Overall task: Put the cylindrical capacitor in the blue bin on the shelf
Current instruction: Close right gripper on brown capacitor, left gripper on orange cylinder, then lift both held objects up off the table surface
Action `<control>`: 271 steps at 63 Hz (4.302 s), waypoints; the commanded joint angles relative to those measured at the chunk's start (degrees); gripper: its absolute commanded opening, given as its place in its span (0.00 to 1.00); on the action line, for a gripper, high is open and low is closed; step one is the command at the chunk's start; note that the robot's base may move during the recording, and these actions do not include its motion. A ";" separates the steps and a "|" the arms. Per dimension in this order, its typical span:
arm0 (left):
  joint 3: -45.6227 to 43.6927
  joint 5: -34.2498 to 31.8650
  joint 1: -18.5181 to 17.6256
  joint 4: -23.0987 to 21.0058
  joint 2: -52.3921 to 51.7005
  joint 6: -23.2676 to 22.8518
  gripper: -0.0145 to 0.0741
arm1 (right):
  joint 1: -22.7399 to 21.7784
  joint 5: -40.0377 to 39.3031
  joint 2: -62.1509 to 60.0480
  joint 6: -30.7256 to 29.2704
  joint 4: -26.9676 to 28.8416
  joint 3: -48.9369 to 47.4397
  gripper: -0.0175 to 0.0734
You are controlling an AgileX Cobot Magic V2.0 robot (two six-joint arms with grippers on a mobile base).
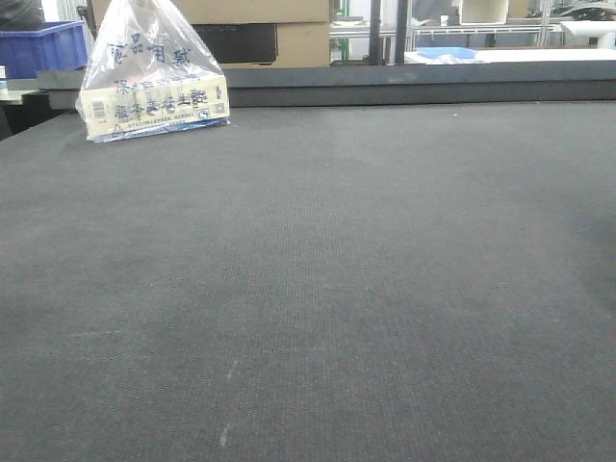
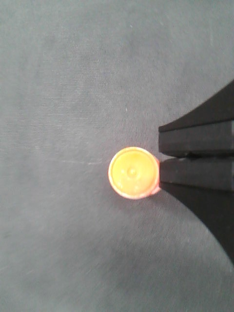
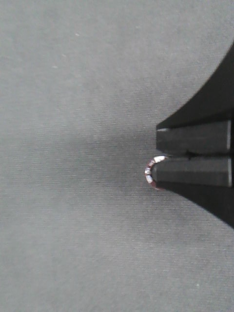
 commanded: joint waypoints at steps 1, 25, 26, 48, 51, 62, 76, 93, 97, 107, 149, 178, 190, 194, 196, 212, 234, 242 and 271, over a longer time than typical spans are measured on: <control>-1.61 0.08 0.52 -1.54 2.51 -0.84 0.04 | -0.08 -0.06 0.13 -0.11 -0.44 -0.52 0.01; -2.66 -0.29 0.52 -1.44 7.81 -0.62 0.04 | -0.08 3.05 8.13 -0.11 -0.62 -2.96 0.40; -2.66 -0.29 0.52 -1.44 7.81 -0.62 0.04 | -0.08 3.05 8.92 -0.11 -0.51 -2.96 0.43; -2.66 -0.29 0.52 -1.44 7.81 -0.62 0.04 | -0.08 3.63 20.66 -0.54 1.41 -2.96 0.59; -2.66 -0.29 0.52 -1.44 7.81 -0.62 0.04 | -0.08 3.28 21.57 -0.54 1.55 -2.96 0.59; -2.66 -0.29 0.52 -1.44 7.81 -0.62 0.04 | -0.08 0.28 23.71 -2.28 1.55 -2.96 0.59; -2.66 -0.29 0.52 -1.44 7.81 -0.62 0.04 | -0.08 -1.82 25.62 -4.71 1.55 -2.96 0.59; -2.66 -0.29 0.52 -1.44 7.81 -0.62 0.04 | 1.06 -2.58 26.08 -4.92 1.55 -2.96 0.57; -2.66 -0.29 0.52 -1.44 7.81 -0.62 0.04 | 1.96 -2.73 26.08 -5.09 1.55 -2.96 0.51; -2.66 -0.29 0.52 -1.44 7.81 -0.62 0.04 | 3.69 -2.36 26.08 -5.09 1.55 -2.96 0.31; -2.66 -6.65 0.52 6.94 8.07 -0.62 0.42 | 3.69 -1.13 24.82 -4.62 1.55 -2.96 0.01; -2.66 -8.32 -1.88 6.17 16.69 0.00 0.83 | 3.69 -3.96 24.59 -4.62 1.80 -2.96 0.01; -2.66 -9.72 -4.03 7.18 21.03 0.00 0.83 | 3.69 -4.42 24.59 -4.62 2.02 -2.96 0.01; -2.66 -8.88 -4.03 7.18 22.36 0.00 0.83 | 3.69 -4.42 24.59 -4.62 2.02 -2.96 0.01; -2.66 -8.61 -4.03 7.18 22.89 0.00 0.83 | 3.69 -4.42 24.59 -4.62 2.02 -2.96 0.01; -2.66 -6.22 -4.03 7.44 24.21 0.00 0.83 | 3.69 -4.68 24.59 -4.62 2.12 -2.96 0.01; -2.55 -6.25 -4.03 7.69 24.76 0.00 0.48 | 3.69 -4.66 24.59 -4.62 2.68 -2.96 0.01; -2.55 -6.25 -4.03 7.69 24.76 0.00 0.20 | 3.69 -4.66 24.59 -4.53 2.84 -2.96 0.01; -3.14 -8.70 -4.03 6.09 16.33 1.00 0.04 | 3.69 -4.45 15.27 -4.53 3.36 -2.84 0.01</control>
